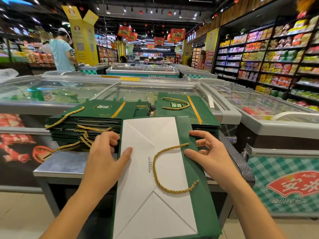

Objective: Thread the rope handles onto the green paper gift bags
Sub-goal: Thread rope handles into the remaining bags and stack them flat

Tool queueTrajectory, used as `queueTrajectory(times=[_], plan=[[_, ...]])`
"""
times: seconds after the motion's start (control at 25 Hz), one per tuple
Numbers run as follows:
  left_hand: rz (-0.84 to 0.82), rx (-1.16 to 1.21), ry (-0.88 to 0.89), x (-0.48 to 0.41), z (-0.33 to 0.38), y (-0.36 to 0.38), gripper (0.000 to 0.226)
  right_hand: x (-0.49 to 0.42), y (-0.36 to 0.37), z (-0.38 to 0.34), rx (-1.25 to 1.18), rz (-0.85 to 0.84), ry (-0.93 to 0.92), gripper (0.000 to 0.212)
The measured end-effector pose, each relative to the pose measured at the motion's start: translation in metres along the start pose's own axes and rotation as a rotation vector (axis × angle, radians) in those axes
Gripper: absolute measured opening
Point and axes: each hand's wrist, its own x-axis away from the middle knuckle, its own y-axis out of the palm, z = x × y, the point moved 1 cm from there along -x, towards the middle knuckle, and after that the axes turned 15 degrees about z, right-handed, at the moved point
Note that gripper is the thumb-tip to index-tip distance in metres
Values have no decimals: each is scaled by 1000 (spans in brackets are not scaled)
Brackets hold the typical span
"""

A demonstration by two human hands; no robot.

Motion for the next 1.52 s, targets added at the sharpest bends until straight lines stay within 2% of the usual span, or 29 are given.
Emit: queueTrajectory(times=[0.08,0.16,0.24,0.36,0.44,0.52,0.6,0.76,0.84,1.08,1.24,1.44,1.52], plan=[[-103,-2,-128,6,-3,-8,42,-1,0,0,3,30,-9,51],[-194,-26,-149,4,-4,-11,50,-2,1,0,49,89,-1,57],[-207,10,-203,-1,-5,-13,57,-2,3,0,175,177,-2,58],[-198,49,-269,-5,-9,-18,56,4,9,-6,408,240,-95,32],[-200,52,-266,-5,-11,-20,48,10,9,-6,460,201,-130,18],[-182,47,-254,-6,-9,-22,38,16,4,-3,397,121,-105,3],[-170,34,-239,-7,-6,-23,29,22,-1,-3,320,74,-78,9],[-250,39,-182,-2,-2,-25,22,25,-7,-8,128,201,31,10],[-266,198,-243,1,-2,-29,21,26,-11,-13,35,245,62,9],[-128,614,-532,-17,17,-39,12,24,-13,-50,-83,307,-48,11],[-90,685,-444,-43,47,-50,6,17,-19,-86,-199,322,-95,10],[-78,777,-370,-65,82,-66,24,9,-28,-122,-260,318,-140,15],[-90,764,-339,-76,89,-68,15,5,-29,-133,-287,291,-131,19]])
